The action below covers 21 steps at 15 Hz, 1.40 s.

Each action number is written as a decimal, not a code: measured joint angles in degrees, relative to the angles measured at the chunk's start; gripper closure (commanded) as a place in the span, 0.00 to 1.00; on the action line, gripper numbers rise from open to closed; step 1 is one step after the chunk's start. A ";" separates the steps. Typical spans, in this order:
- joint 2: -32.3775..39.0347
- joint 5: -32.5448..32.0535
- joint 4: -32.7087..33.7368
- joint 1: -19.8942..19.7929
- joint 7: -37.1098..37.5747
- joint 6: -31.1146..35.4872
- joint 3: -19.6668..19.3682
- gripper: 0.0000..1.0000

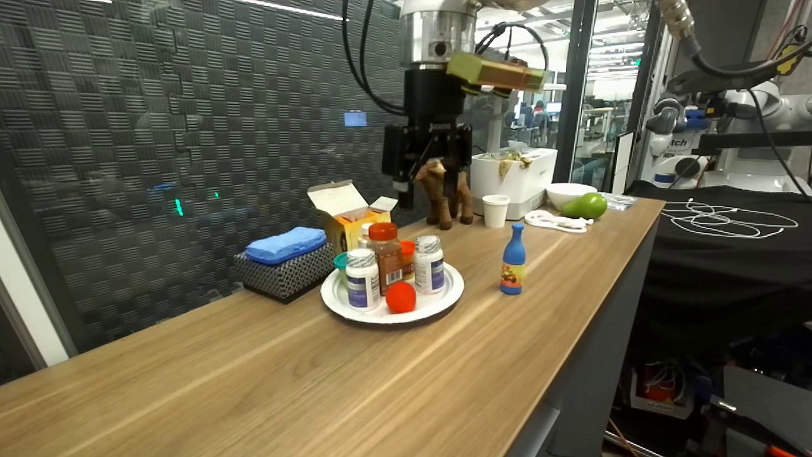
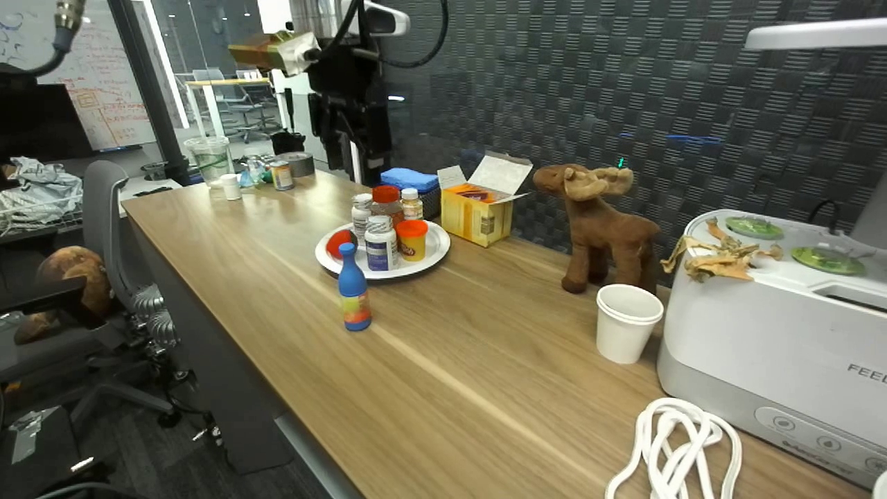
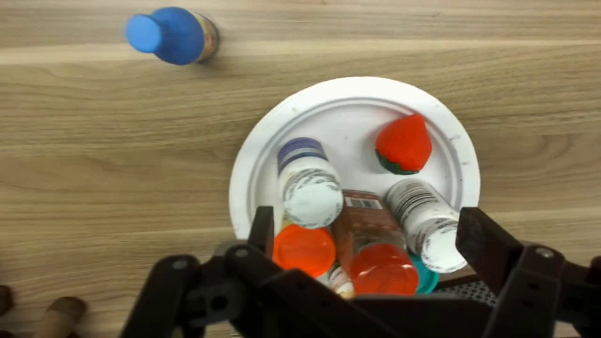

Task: Pick up all the objects surrounding the white plate and arrange them on the plate

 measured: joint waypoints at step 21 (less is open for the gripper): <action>-7.13 -1.05 -10.82 -6.21 6.48 -7.50 -3.47 0.00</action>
